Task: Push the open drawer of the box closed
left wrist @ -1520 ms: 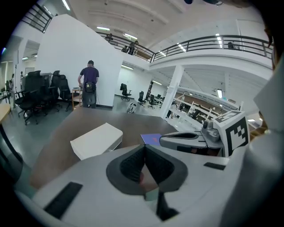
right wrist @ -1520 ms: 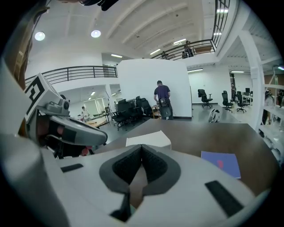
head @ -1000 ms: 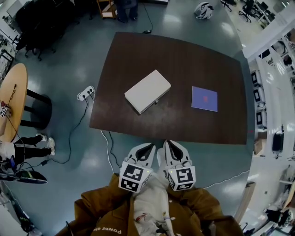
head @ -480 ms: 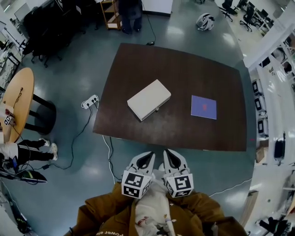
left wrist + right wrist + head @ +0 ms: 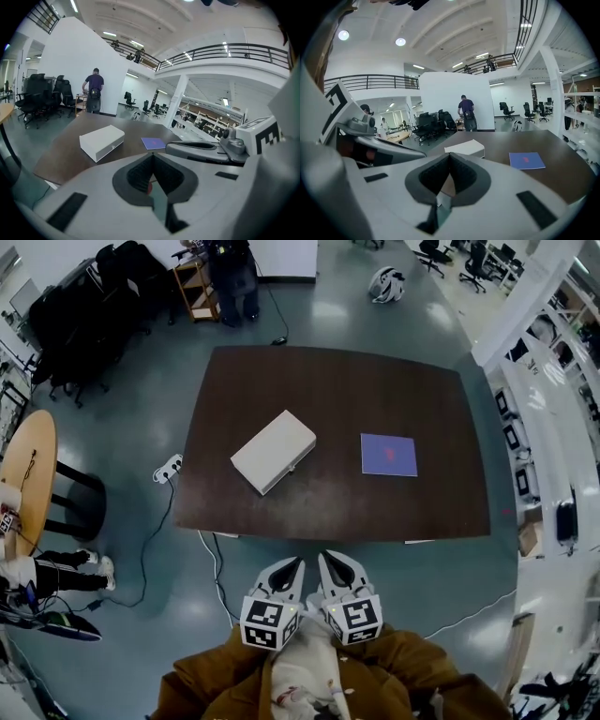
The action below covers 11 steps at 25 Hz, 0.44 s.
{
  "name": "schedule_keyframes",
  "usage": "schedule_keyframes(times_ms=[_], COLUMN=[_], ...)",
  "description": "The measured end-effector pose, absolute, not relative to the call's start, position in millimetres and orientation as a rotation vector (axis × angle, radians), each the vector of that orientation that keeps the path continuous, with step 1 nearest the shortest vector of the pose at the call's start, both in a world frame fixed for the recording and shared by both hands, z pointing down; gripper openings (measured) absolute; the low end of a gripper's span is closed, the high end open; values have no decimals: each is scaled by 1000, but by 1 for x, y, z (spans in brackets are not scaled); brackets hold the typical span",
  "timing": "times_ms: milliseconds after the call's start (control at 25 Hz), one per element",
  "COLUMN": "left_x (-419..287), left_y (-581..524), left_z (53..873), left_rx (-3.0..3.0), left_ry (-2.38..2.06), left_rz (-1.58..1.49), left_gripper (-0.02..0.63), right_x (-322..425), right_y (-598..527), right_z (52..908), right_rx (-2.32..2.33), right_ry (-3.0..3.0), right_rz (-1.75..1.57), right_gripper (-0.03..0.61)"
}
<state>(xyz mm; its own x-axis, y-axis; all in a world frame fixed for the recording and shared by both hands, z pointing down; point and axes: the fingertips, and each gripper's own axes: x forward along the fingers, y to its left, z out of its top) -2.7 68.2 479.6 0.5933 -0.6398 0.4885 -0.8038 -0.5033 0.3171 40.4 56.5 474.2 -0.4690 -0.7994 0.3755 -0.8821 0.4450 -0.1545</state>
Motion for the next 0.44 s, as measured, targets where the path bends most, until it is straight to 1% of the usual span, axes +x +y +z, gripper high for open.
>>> schedule_keyframes(times_ms=[440], left_x=[33], left_y=[89], left_z=[474], left_rx=[2340], left_ry=[-1114], left_rz=[445], left_gripper=[6], right_x=[73], right_y=[80], right_z=[471], right_rx=[1479], right_ry=[-2450], right_rz=[497], right_gripper=[6])
